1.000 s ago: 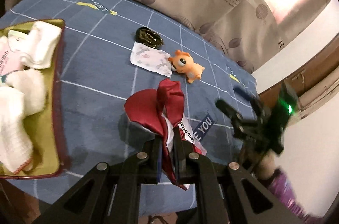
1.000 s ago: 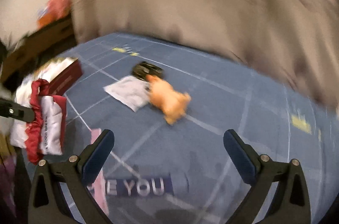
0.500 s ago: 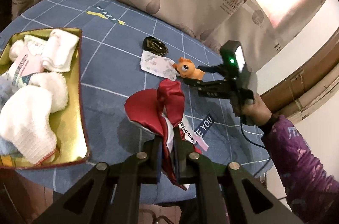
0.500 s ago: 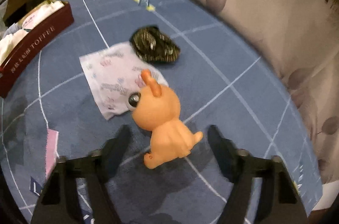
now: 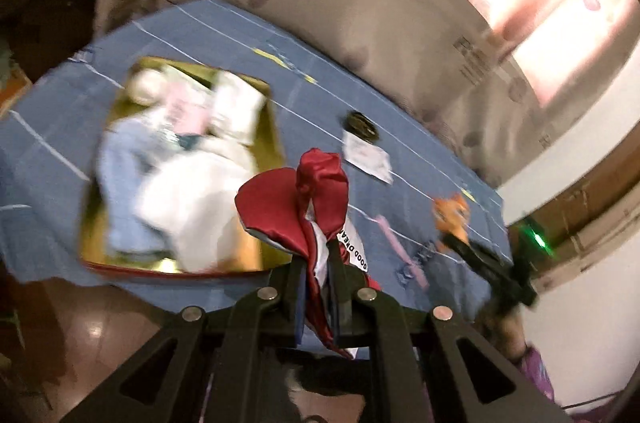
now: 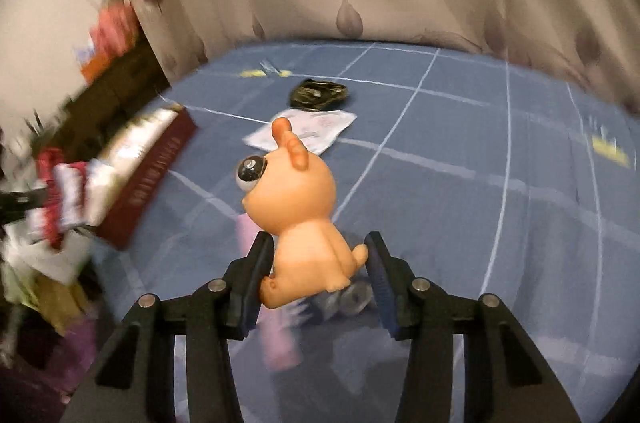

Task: Organize soft objects
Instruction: 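Release the red sock into the tray with the left gripper while the right gripper carries the plush over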

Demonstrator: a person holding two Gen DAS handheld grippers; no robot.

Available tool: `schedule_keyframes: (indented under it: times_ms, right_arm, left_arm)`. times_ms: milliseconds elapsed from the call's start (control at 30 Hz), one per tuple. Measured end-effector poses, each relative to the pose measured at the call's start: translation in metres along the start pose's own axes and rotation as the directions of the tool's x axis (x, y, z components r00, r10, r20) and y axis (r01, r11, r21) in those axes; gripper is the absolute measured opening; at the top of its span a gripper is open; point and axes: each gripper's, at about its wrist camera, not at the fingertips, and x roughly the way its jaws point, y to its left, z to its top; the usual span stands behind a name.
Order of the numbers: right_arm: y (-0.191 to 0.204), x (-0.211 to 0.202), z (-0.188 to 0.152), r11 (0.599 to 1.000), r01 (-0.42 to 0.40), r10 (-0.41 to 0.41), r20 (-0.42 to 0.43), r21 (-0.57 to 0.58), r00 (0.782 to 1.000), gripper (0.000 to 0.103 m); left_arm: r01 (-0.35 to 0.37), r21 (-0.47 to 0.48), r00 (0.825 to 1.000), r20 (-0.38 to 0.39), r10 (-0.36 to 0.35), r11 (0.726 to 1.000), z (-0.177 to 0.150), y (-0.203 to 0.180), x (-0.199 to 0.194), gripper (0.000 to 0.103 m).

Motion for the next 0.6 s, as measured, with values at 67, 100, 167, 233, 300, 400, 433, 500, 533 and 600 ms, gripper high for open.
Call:
schedule_keyframes:
  times_ms: [67, 100, 167, 233, 300, 400, 433, 500, 533, 600]
  right_arm:
    - [0.008, -0.013, -0.011, 0.998, -0.035, 0.034, 0.023, 0.05, 0.999, 0.044]
    - [0.012, -0.016, -0.014, 0.997, -0.05, 0.049, 0.027, 0.062, 0.998, 0.044]
    - [0.022, -0.024, -0.018, 0.995, -0.065, 0.063, 0.036, 0.069, 0.997, 0.044]
    - [0.033, -0.03, -0.02, 0.995, -0.08, 0.078, 0.042, 0.063, 0.996, 0.044]
    - [0.043, -0.035, -0.02, 0.995, -0.088, 0.085, 0.051, 0.054, 0.995, 0.044]
    - [0.054, -0.04, -0.016, 0.995, -0.093, 0.091, 0.056, 0.04, 0.994, 0.044]
    - [0.056, -0.04, -0.015, 0.995, -0.094, 0.092, 0.056, 0.037, 0.994, 0.044]
    - [0.06, -0.042, -0.014, 0.994, -0.099, 0.096, 0.056, 0.037, 0.994, 0.044]
    - [0.061, -0.043, -0.013, 0.994, -0.101, 0.099, 0.059, 0.039, 0.993, 0.044]
    - [0.063, -0.045, -0.012, 0.994, -0.103, 0.101, 0.061, 0.041, 0.993, 0.044]
  left_arm:
    - [-0.041, 0.004, 0.999, 0.016, 0.041, 0.999, 0.005, 0.012, -0.011, 0.009]
    - [-0.056, 0.002, 0.998, 0.023, 0.056, 0.998, 0.007, 0.017, -0.015, 0.009]
    - [-0.068, 0.001, 0.997, 0.022, 0.068, 0.998, 0.013, 0.027, -0.02, 0.009]
    - [-0.081, 0.015, 0.996, 0.035, 0.081, 0.997, 0.019, 0.031, -0.021, 0.009]
    - [-0.106, 0.063, 0.993, 0.049, 0.103, 0.992, 0.026, 0.028, -0.016, 0.009]
    - [-0.114, 0.103, 0.993, 0.035, 0.111, 0.988, 0.035, 0.028, 0.003, 0.01]
    - [-0.124, 0.112, 0.992, 0.029, 0.122, 0.986, 0.037, 0.029, 0.01, 0.01]
    - [-0.135, 0.13, 0.991, 0.006, 0.135, 0.982, 0.039, 0.031, 0.027, 0.01]
    - [-0.133, 0.138, 0.991, -0.002, 0.135, 0.981, 0.039, 0.032, 0.035, 0.01]
    - [-0.161, 0.16, 0.986, -0.008, 0.165, 0.974, 0.038, 0.033, 0.049, 0.012]
